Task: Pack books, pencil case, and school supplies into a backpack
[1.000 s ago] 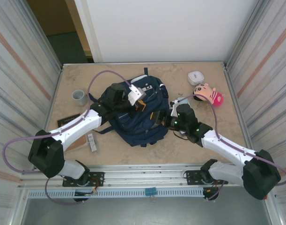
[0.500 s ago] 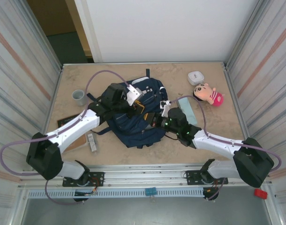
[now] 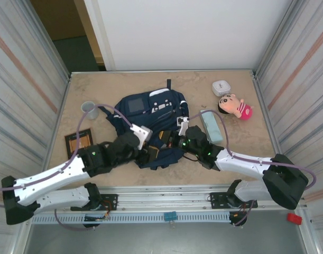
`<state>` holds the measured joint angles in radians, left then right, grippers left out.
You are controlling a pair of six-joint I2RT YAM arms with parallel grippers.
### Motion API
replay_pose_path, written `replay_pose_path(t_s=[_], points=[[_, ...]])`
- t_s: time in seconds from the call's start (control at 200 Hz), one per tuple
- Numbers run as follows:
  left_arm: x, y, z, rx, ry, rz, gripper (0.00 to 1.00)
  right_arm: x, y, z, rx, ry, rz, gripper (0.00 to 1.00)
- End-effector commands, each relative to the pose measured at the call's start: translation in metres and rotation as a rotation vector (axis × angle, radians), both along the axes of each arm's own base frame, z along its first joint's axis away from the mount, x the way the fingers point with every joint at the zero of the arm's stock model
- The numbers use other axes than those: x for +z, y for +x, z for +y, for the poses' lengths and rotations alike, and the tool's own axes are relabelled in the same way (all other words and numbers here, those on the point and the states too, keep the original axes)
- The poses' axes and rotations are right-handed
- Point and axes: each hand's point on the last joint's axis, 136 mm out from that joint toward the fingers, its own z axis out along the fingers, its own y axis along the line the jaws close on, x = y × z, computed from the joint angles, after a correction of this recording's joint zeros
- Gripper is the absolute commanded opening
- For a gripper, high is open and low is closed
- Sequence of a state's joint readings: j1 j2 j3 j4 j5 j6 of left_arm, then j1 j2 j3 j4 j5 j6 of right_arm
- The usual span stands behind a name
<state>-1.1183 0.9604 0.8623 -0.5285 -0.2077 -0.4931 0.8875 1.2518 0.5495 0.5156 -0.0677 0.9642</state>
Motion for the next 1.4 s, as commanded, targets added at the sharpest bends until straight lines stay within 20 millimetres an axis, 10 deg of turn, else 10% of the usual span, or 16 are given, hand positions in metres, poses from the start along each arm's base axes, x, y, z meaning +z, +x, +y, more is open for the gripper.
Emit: replay_pose_path(t_s=[0.0,0.656,1.072,1.398], points=[[-0.025,-0.007,0.006,0.122,0.047,0.059,0.56,0.036,-0.001,0.008,0.011,0.064,-0.12,0.0],[-0.057,0.016,0.006,0.307,0.318,0.015,0.48,0.055,-0.018,0.04,0.112,0.088,-0.156,0.0],[-0.056,0.017,0.0,0.274,0.302,0.001,0.0,0.051,-0.017,0.032,0.085,0.02,-0.163,0.0],[-0.055,0.001,-0.003,0.15,0.068,0.148,0.0,0.034,-0.011,0.015,0.039,-0.082,-0.153,0.0]])
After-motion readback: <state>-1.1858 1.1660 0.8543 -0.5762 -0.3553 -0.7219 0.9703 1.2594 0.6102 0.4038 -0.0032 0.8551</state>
